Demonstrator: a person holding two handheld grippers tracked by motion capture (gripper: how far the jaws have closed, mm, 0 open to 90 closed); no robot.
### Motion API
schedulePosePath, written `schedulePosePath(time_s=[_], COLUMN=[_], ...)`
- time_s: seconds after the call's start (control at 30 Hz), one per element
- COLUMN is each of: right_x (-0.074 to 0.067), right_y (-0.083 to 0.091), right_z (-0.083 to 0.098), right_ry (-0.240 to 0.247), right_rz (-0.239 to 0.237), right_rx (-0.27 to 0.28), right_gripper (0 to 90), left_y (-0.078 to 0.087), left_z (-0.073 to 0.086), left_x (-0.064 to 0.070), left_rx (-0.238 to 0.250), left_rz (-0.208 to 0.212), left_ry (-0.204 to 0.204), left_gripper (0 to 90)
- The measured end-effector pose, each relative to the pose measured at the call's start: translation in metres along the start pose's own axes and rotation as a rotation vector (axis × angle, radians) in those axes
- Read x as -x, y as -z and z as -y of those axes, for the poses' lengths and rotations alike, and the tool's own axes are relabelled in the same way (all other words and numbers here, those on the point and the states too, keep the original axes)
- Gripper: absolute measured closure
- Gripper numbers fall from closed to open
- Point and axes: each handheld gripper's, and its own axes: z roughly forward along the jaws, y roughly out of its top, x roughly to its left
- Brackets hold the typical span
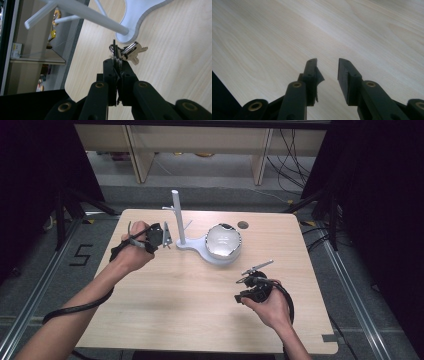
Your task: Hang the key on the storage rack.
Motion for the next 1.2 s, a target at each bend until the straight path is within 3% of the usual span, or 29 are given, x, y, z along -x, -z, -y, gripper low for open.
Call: schedulePosePath(time_s=[0.2,0.23,0.37,0.4,0.57,0.67,0.7,0.97,1.2], right_x=[0.010,0.011,0.015,0.017,0.019,0.020,0.020,0.025,0.026], right_y=[-0.003,-0.003,-0.003,-0.004,-0.003,-0.003,-0.004,-0.005,-0.007], right_z=[0.010,0.013,0.018,0.019,0.024,0.026,0.028,0.035,0.042], right_ry=[-0.001,-0.025,-0.033,-0.011,-0.034,-0.020,-0.039,-0.027,-0.055], right_rz=[0.018,0.016,0.030,0.030,0.054,0.046,0.046,0.052,0.063], right_rx=[0.018,0.019,0.038,0.059,0.074,0.095,0.100,0.122,0.154], right_gripper=[68.4,68.3,68.1,68.0,67.5,67.3,67.1,67.0,66.4], left_y=[-0.001,-0.002,-0.005,-0.005,-0.011,-0.011,-0.012,-0.015,-0.017], left_z=[0.009,0.011,0.016,0.016,0.021,0.022,0.023,0.027,0.029], left_x=[-0.014,-0.017,-0.022,-0.022,-0.027,-0.029,-0.031,-0.036,-0.042], left_rx=[-0.015,-0.019,-0.025,-0.025,-0.010,-0.007,-0.001,0.003,0.005], left_rz=[-0.023,-0.027,-0.033,-0.033,-0.036,-0.038,-0.040,-0.048,-0.050], left_ry=[0.053,0.064,0.102,0.102,0.147,0.164,0.181,0.210,0.240], left_gripper=[85.4,85.4,85.4,85.4,85.4,85.4,85.4,85.4,85.4])
